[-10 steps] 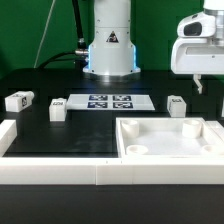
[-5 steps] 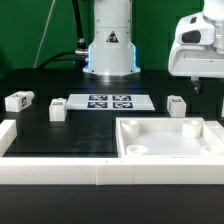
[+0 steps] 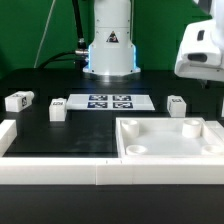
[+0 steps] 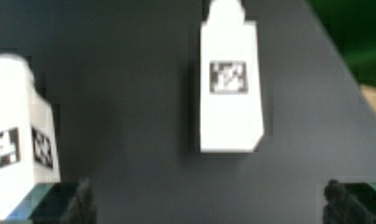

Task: Assemble one leg

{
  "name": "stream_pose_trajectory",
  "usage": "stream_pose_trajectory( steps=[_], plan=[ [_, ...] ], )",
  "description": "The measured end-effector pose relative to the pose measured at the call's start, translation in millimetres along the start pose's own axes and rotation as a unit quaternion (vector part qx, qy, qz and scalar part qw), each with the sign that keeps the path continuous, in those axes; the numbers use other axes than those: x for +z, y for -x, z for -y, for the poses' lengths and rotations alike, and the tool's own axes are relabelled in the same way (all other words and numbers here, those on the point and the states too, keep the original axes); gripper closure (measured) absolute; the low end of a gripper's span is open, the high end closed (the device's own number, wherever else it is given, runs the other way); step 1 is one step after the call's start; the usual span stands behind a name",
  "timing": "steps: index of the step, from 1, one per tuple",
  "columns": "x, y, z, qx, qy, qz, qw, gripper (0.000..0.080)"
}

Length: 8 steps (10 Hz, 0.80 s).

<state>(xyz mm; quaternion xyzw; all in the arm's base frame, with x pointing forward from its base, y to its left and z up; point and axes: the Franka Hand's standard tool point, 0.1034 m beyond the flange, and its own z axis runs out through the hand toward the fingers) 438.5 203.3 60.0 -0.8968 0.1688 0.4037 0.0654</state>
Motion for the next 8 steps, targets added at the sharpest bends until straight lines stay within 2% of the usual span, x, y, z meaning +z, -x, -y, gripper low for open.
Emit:
stream_pose_trajectory(
  steps=[2, 3, 5, 8],
  plan=[
    [2.9, -3.1, -3.7, 0.003, 0.005, 0.033, 0.999, 0.015],
    [4.7, -2.7, -1.5, 0.004, 0.006, 0.031, 1.0, 0.015],
    [26.4, 4.1, 15.0, -0.003, 0.01, 0.018, 1.0, 0.015],
    [57.8, 7.8, 23.8, -0.011, 0.009, 0.001, 1.0, 0.015]
  ],
)
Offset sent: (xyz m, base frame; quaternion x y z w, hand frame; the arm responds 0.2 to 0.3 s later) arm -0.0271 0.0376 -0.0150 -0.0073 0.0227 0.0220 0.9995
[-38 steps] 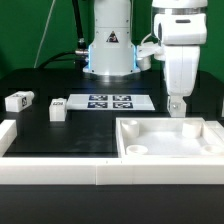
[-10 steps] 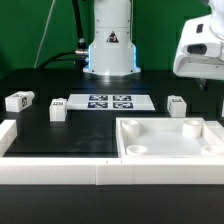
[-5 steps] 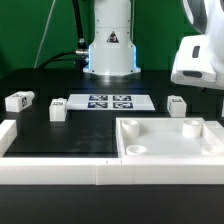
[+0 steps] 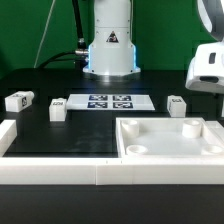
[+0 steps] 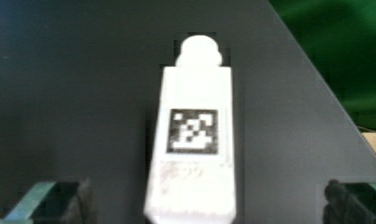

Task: Assemble one leg

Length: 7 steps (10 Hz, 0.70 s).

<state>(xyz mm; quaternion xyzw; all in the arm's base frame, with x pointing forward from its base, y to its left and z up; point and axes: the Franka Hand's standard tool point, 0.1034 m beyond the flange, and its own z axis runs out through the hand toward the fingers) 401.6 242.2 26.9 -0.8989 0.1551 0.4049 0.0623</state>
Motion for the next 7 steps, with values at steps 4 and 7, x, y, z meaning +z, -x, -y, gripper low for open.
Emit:
stream_pose_trajectory(
  steps=[4, 7],
  plan=[
    [1.9, 0.9, 0.3, 0.001, 0.001, 0.001, 1.0, 0.015],
    [21.9, -4.1, -6.2, -0.013, -0.004, -0.022, 1.0, 0.015]
  ],
)
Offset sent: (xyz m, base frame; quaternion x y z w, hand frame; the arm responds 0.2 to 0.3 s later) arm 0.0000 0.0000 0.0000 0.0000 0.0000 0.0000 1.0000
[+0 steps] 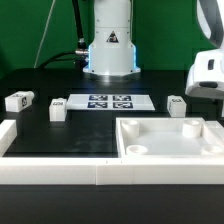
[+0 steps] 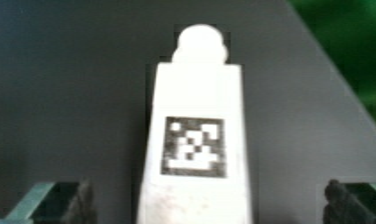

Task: Assemble one leg

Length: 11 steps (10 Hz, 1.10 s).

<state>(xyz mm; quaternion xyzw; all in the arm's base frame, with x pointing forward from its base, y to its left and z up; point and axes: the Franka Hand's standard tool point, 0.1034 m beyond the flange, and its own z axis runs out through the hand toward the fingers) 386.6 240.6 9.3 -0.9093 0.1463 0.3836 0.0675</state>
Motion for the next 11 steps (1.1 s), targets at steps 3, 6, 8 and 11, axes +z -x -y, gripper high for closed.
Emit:
stream_pose_trajectory(
  steps=[3, 6, 8, 11],
  plan=[
    [10.1, 5.2, 1.3, -0.002, 0.006, 0.001, 1.0, 0.015],
    [10.6, 6.4, 2.3, -0.002, 0.008, 0.002, 1.0, 0.0279],
    [10.5, 6.4, 2.2, -0.002, 0.008, 0.002, 1.0, 0.0517],
    [10.5, 6.3, 2.2, -0.002, 0.008, 0.002, 1.0, 0.0516]
  ],
)
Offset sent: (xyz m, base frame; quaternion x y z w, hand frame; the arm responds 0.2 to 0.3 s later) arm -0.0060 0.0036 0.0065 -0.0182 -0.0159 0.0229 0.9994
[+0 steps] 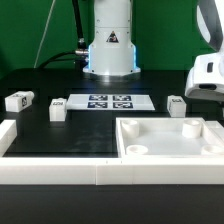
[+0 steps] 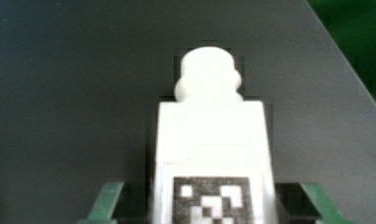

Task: Assemble one leg

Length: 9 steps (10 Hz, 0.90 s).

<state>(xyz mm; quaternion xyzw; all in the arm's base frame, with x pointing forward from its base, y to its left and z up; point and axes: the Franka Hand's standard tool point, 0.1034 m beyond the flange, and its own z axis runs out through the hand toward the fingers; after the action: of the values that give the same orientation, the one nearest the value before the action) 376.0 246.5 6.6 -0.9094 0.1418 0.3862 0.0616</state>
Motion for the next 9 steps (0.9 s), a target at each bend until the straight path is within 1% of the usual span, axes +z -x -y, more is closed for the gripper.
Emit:
stream_pose_trajectory(
  steps=[2, 3, 4, 5, 6, 7, 8, 9],
  plan=[
    [0.0, 0.0, 0.0, 0.0, 0.0, 0.0, 1.0, 0.0516],
    [-3.5, 1.4, -1.5, -0.001, 0.002, 0.001, 1.0, 0.0516],
    [-15.1, 6.0, -3.7, -0.002, 0.002, 0.0, 1.0, 0.0516],
    [-30.2, 11.3, -5.7, -0.003, 0.001, -0.005, 1.0, 0.0516],
    [-46.6, 19.4, -8.9, -0.004, 0.002, -0.003, 1.0, 0.0516],
    [-65.4, 26.5, -11.1, -0.003, 0.0, -0.008, 1.0, 0.0516],
    [-75.8, 31.7, -10.2, 0.001, -0.002, -0.02, 1.0, 0.0516],
    [-73.4, 30.7, -9.7, 0.0, -0.003, -0.024, 1.0, 0.0516]
  ],
)
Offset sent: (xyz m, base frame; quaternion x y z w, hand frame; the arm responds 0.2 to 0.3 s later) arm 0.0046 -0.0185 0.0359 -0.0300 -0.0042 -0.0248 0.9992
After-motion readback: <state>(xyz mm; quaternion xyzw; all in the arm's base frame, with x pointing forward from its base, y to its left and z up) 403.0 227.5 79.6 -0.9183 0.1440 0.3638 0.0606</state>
